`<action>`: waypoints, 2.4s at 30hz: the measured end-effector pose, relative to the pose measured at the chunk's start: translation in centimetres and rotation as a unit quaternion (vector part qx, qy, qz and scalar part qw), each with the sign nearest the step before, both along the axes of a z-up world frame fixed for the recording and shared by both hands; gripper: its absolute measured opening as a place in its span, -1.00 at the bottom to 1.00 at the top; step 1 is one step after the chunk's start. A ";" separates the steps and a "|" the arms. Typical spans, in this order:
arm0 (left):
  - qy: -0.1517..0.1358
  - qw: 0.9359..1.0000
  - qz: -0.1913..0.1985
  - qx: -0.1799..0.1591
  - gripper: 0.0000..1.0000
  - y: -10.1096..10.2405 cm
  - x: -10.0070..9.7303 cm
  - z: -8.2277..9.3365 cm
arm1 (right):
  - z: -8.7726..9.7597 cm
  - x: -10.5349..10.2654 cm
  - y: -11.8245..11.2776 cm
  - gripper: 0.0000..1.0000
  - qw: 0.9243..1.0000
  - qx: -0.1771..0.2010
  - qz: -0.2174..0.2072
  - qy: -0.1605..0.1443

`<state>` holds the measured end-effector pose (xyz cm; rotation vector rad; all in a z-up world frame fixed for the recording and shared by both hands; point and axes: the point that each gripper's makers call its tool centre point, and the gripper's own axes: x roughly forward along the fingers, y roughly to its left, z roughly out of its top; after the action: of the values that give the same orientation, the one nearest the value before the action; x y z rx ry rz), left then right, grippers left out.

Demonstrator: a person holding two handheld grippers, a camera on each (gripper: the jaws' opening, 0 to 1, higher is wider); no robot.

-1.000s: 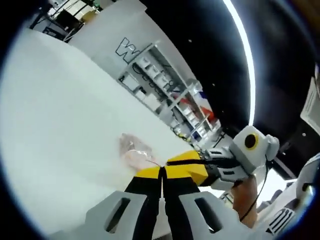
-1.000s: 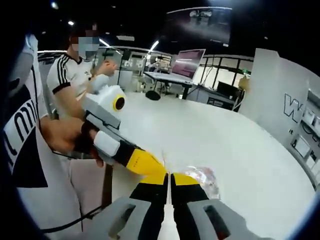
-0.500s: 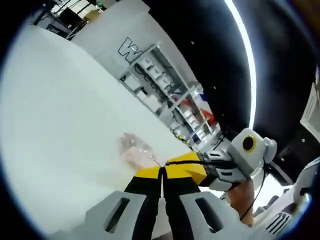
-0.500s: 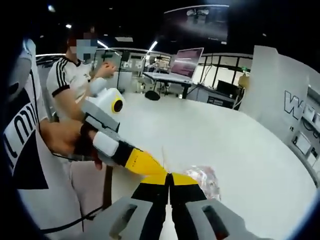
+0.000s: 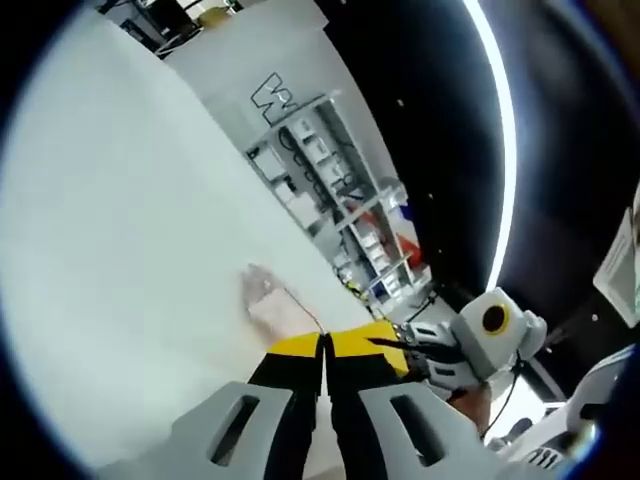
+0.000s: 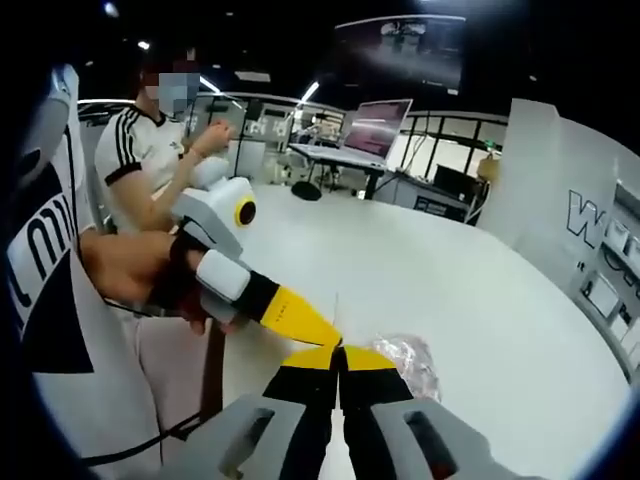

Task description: Open the resealable bag by pulling the two sides of the seal apart until the entire bag opening is separated and visibly accessible.

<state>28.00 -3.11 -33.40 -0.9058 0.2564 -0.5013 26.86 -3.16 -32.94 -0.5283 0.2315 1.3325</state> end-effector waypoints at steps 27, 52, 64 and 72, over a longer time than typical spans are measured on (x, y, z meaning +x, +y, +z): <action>-0.023 0.999 -0.002 0.040 -0.98 -1.5 -0.2 0.5 | 0.2 0.5 0.0 -1.00 0.999 0.023 -0.010 0.047; -0.009 0.998 0.002 0.061 -0.99 0.7 0.4 -0.5 | 2.5 1.9 0.0 -1.00 0.996 0.047 -0.040 -0.056; -0.015 0.998 0.003 0.065 -0.99 0.4 0.2 -0.3 | 0.5 1.1 0.2 -0.91 0.998 0.001 -0.024 -0.062; -0.017 0.997 0.004 0.080 -0.99 0.3 -0.1 -0.2 | 0.3 1.5 0.6 -1.00 0.997 -0.007 -0.021 -0.072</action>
<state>27.89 -2.83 -33.65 -0.7416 0.2570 -0.4810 28.31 -2.60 -32.61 -0.6254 0.1324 1.2475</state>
